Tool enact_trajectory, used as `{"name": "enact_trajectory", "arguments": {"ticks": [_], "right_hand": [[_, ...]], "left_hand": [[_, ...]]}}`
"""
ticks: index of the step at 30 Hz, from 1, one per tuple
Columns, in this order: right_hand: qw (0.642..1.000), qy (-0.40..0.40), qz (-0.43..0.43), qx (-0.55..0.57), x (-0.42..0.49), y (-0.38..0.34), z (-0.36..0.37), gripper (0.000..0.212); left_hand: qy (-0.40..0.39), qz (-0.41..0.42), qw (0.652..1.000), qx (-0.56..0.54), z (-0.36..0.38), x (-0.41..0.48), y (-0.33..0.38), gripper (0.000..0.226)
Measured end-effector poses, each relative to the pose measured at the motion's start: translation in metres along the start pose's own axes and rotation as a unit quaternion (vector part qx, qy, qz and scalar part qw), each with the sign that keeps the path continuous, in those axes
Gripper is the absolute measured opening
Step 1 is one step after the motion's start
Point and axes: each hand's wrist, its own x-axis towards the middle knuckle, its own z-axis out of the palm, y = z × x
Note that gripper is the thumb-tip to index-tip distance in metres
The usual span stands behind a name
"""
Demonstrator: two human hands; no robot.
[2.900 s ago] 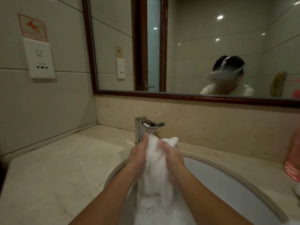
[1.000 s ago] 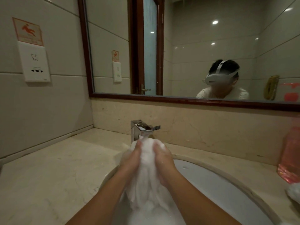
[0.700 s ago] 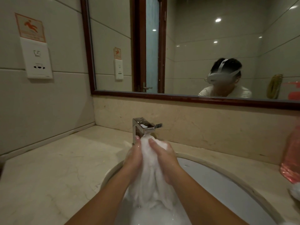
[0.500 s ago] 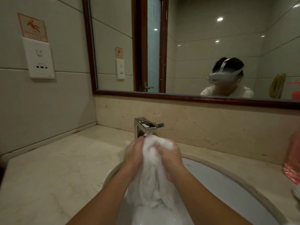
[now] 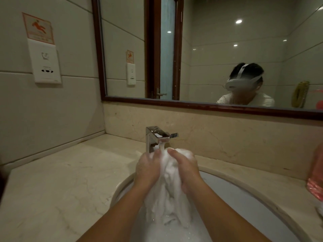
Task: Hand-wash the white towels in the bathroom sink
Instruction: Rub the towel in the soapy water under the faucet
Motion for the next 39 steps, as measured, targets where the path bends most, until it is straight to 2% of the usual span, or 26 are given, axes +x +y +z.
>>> {"name": "enact_trajectory", "arguments": {"ticks": [3,6,9,12,15,18,19,21,23,25,28,30,31,34,36,37,39], "right_hand": [[0.994,-0.095,0.000,-0.048,-0.011,-0.001,0.001,0.059],[0.994,-0.099,0.020,-0.035,-0.013,0.000,-0.001,0.047],[0.999,-0.043,-0.001,-0.029,-0.009,0.001,0.000,0.028],[0.999,0.037,-0.005,0.007,-0.008,-0.004,0.002,0.020],[0.995,0.075,-0.015,0.063,-0.003,-0.007,-0.002,0.027],[0.989,0.074,0.003,0.124,-0.002,-0.008,0.001,0.037],[0.989,0.065,0.009,0.131,-0.002,-0.007,0.003,0.040],[0.992,0.053,0.004,0.110,-0.001,-0.006,0.003,0.053],[0.997,0.054,-0.012,0.049,-0.001,-0.006,0.003,0.071],[0.998,0.053,-0.020,0.019,-0.005,-0.005,0.004,0.075],[1.000,0.014,-0.008,-0.015,-0.011,-0.002,0.010,0.083],[0.999,-0.015,0.006,-0.027,-0.013,0.003,0.011,0.089],[0.999,-0.023,0.005,-0.027,-0.014,0.003,0.011,0.084],[1.000,0.003,-0.016,-0.015,-0.012,0.003,0.007,0.055],[0.999,0.038,-0.022,0.021,-0.009,0.002,0.003,0.048],[0.998,0.050,-0.017,0.044,-0.008,0.002,0.001,0.049],[0.994,0.067,-0.006,0.090,-0.007,0.002,-0.003,0.053]], "left_hand": [[0.007,0.042,0.997,-0.057,0.002,0.003,-0.007,0.031],[0.012,0.058,0.993,-0.101,-0.003,0.002,-0.004,0.042],[0.000,0.027,0.993,-0.115,-0.007,0.002,-0.004,0.062],[-0.017,0.009,0.994,-0.104,-0.009,0.002,-0.006,0.064],[-0.088,-0.014,0.995,-0.054,-0.004,-0.001,-0.011,0.075],[-0.152,0.017,0.988,0.002,0.005,-0.007,-0.015,0.102],[-0.144,0.025,0.989,0.019,0.008,-0.007,-0.014,0.098],[-0.094,0.040,0.994,0.035,0.008,-0.010,-0.007,0.069],[-0.040,0.038,0.998,0.001,0.007,-0.008,-0.002,0.041],[-0.002,0.025,0.998,-0.053,0.003,-0.006,0.001,0.031],[0.009,0.001,0.996,-0.089,-0.001,-0.003,0.001,0.036],[-0.022,-0.044,0.991,-0.127,-0.004,-0.001,-0.002,0.054],[-0.045,-0.064,0.983,-0.167,-0.005,-0.001,-0.003,0.054],[-0.100,-0.087,0.961,-0.244,-0.006,0.000,-0.001,0.018],[-0.112,-0.094,0.958,-0.248,-0.002,0.003,-0.002,0.017],[-0.119,-0.086,0.963,-0.227,0.001,0.003,-0.002,0.022],[-0.141,-0.063,0.972,-0.179,0.006,0.000,-0.001,0.046]]}}
